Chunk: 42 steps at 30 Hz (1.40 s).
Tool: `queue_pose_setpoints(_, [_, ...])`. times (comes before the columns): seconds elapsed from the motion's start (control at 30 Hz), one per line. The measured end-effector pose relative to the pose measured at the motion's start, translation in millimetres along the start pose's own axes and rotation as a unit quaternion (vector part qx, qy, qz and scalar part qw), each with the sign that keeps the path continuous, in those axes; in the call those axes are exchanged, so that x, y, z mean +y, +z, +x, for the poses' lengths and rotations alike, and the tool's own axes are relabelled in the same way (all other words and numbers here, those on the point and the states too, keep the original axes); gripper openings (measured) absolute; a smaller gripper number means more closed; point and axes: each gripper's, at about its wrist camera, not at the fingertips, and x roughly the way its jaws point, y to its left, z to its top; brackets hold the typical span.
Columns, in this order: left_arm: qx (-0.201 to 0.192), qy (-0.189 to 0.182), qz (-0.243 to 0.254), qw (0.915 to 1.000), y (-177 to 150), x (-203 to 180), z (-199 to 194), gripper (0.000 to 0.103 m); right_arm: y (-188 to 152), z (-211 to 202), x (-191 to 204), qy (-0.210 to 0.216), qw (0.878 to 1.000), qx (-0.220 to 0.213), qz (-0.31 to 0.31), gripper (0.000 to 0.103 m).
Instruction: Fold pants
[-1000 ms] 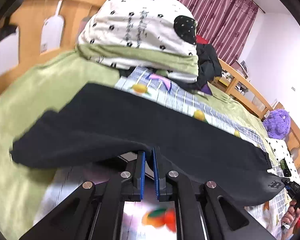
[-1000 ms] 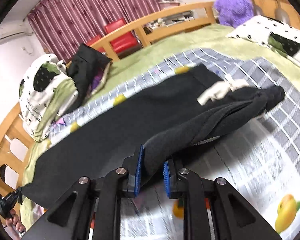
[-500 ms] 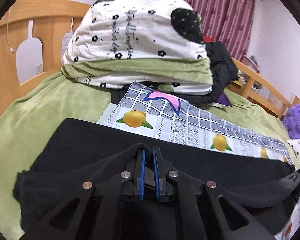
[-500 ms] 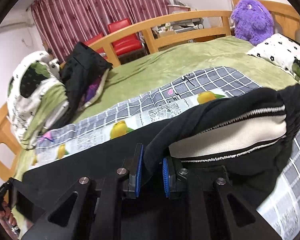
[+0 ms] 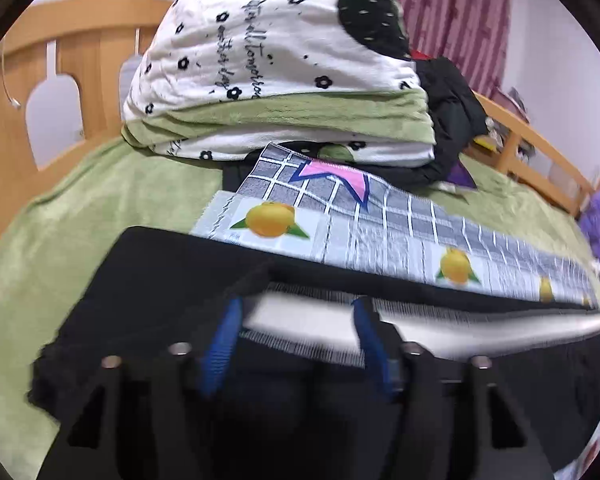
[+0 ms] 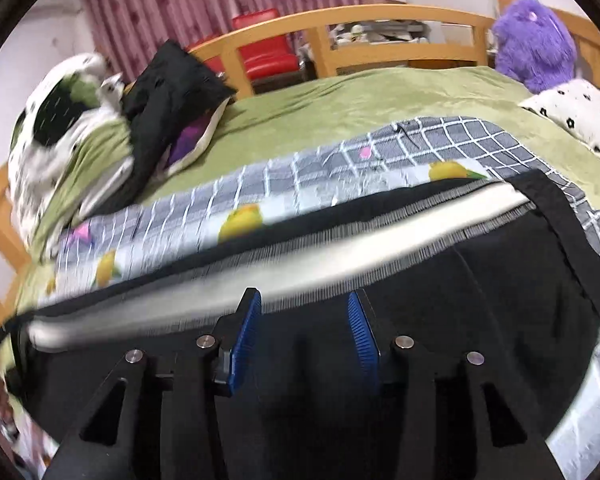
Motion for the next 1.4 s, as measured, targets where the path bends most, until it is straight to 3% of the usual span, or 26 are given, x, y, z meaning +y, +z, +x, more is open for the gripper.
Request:
queue_pose_setpoints(0.1, [0.008, 0.019, 0.026, 0.9994, -20, 8, -22, 0.065, -26, -22, 2, 0.000, 1.000, 0.021, -0.018, 0.045])
queue_pose_setpoints(0.23, [0.048, 0.045, 0.011, 0.9977, -56, 38, -36, 0.066, -68, -49, -4, -0.016, 0.999, 0.039, -0.034, 0.049])
queue_pose_setpoints(0.3, [0.056, 0.061, 0.004, 0.9966, -70, 52, -36, 0.066, -89, -61, -13, -0.032, 0.998, 0.042, -0.036, 0.049])
queue_pose_setpoints(0.43, [0.080, 0.052, 0.010, 0.9954, -78, 61, -15, 0.066, -119, -77, -35, -0.041, 0.998, 0.053, -0.005, 0.049])
queue_pose_setpoints(0.53, [0.080, 0.078, 0.033, 0.9932, -73, 55, 6, 0.066, -136, -82, -49, -0.041, 0.997, 0.065, 0.029, 0.049])
queue_pose_setpoints(0.57, [0.080, 0.090, 0.040, 0.9919, -71, 53, 13, 0.060, -141, -82, -52, -0.044, 0.996, 0.067, 0.037, 0.049])
queue_pose_setpoints(0.63, [0.065, 0.102, 0.048, 0.9914, -60, 55, 20, 0.033, -148, -84, -55, -0.049, 0.995, 0.067, 0.046, 0.049])
queue_pose_setpoints(0.7, [0.047, 0.091, 0.042, 0.9938, -39, 63, 23, 0.027, -154, -87, -57, -0.059, 0.995, 0.064, 0.047, 0.049])
queue_pose_setpoints(0.73, [0.036, 0.098, 0.034, 0.9939, -25, 68, 24, 0.014, -156, -87, -57, -0.061, 0.995, 0.062, 0.045, 0.049])
queue_pose_setpoints(0.8, [0.016, 0.126, 0.025, 0.9915, 2, 76, 25, 0.014, -156, -87, -57, -0.066, 0.995, 0.058, 0.043, 0.049])
queue_pose_setpoints(0.9, [0.010, 0.140, 0.011, 0.9900, 27, 83, 19, 0.024, -151, -86, -56, -0.069, 0.995, 0.052, 0.045, 0.049])
queue_pose_setpoints(0.97, [0.015, 0.126, 0.010, 0.9918, 27, 82, 9, 0.042, -148, -86, -58, -0.066, 0.996, 0.046, 0.049, 0.049])
queue_pose_setpoints(1.03, [0.021, 0.086, 0.002, 0.9961, 15, 81, -4, 0.057, -144, -88, -61, -0.056, 0.996, 0.039, 0.064, 0.049])
queue_pose_setpoints(1.2, [0.060, -0.034, -0.029, 0.9972, -40, 72, -39, 0.058, -139, -87, -66, -0.025, 0.994, 0.041, 0.096, 0.050])
queue_pose_setpoints(1.27, [0.090, -0.085, -0.064, 0.9902, -70, 72, -48, 0.058, -137, -83, -67, -0.019, 0.994, 0.044, 0.098, 0.052])
queue_pose_setpoints(1.4, [0.140, -0.128, -0.125, 0.9738, -117, 80, -43, 0.058, -132, -66, -66, -0.009, 0.992, 0.059, 0.110, 0.055])
